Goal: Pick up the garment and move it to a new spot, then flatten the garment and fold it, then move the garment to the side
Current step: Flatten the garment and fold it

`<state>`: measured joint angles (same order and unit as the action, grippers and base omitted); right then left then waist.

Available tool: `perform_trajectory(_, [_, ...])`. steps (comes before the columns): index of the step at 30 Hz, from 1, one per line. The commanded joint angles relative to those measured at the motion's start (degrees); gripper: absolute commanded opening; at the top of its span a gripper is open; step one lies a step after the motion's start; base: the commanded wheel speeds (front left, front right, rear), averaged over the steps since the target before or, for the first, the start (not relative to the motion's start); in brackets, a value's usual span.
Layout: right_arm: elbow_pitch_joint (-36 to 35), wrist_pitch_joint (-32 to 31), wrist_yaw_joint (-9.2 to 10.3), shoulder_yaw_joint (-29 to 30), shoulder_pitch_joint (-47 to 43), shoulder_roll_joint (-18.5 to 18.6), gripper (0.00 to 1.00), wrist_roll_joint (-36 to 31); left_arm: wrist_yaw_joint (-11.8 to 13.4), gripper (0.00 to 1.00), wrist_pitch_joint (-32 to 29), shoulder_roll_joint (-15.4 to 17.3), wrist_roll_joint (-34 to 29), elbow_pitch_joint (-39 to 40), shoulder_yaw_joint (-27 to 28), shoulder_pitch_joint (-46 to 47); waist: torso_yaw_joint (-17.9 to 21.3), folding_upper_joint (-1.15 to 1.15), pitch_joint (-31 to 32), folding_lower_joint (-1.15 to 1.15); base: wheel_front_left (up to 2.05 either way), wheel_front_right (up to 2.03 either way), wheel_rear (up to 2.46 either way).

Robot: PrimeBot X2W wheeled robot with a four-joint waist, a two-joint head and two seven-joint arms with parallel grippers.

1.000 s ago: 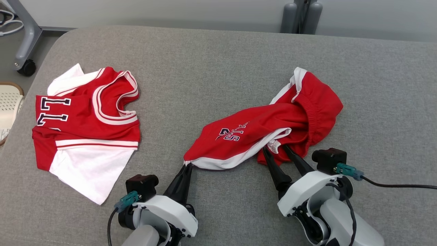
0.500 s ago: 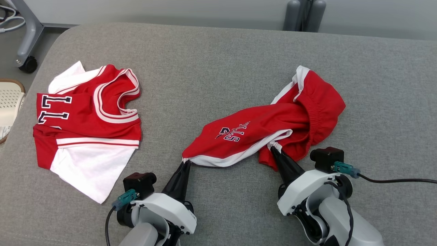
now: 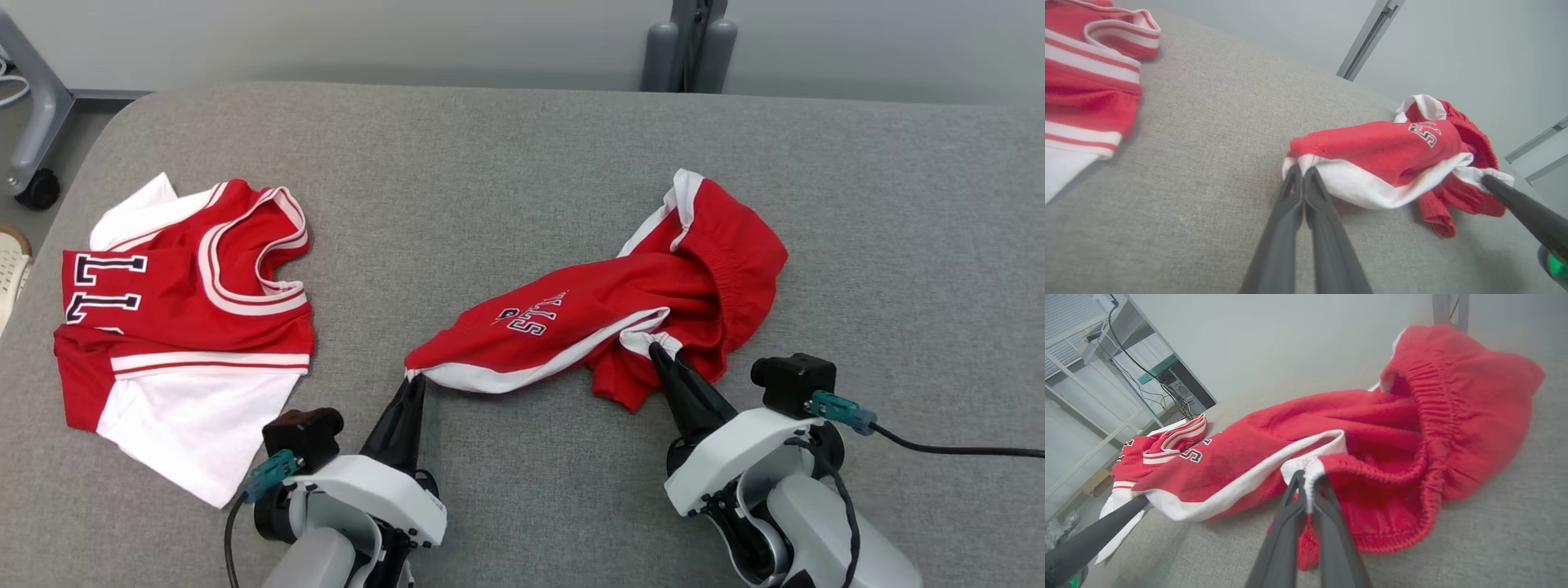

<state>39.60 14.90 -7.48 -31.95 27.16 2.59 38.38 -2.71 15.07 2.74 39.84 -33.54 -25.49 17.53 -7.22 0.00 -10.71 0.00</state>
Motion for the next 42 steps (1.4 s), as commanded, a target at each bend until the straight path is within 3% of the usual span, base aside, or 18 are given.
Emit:
perform_trajectory(1, [-1.8,0.0,-0.04,0.6,-1.0,0.9,0.00,0.5,0.3,0.00,0.0,0.3,-0.6,0.4,1.2,-0.4,1.0,0.00,0.9,0.00,0.00,0.00,0.00])
perform_trajectory(11, [-18.1,-7.9,-0.04,4.7,-3.6,6.8,0.00,5.8,0.7,0.00,0.0,0.3,-4.3,5.3,8.3,-0.9,5.4,0.00,4.1,0.00,0.00,0.00,0.00])
perform_trajectory(22, [-31.3,-21.8,-0.04,9.7,2.8,10.3,0.00,9.6,2.9,0.00,0.0,0.3,-2.6,15.3,12.3,2.6,9.6,0.00,8.5,0.00,0.00,0.00,0.00])
perform_trajectory(29, [-32.1,-26.5,-0.04,11.2,7.8,10.7,0.00,11.3,5.3,0.00,0.0,0.3,-1.0,17.1,13.7,6.5,10.8,0.00,10.7,0.00,0.00,0.00,0.00])
perform_trajectory(36, [-25.4,-24.5,-0.04,11.1,14.9,12.4,0.00,-0.7,6.8,0.00,0.0,0.3,-0.5,16.9,15.8,11.8,11.0,0.00,12.0,0.00,0.00,0.00,0.00])
perform_trajectory(42, [-21.6,-23.1,-0.04,9.5,17.3,11.8,0.00,-5.0,6.8,0.00,-0.6,0.3,0.4,15.8,15.8,13.7,11.0,0.00,12.6,0.00,0.00,0.00,0.00])
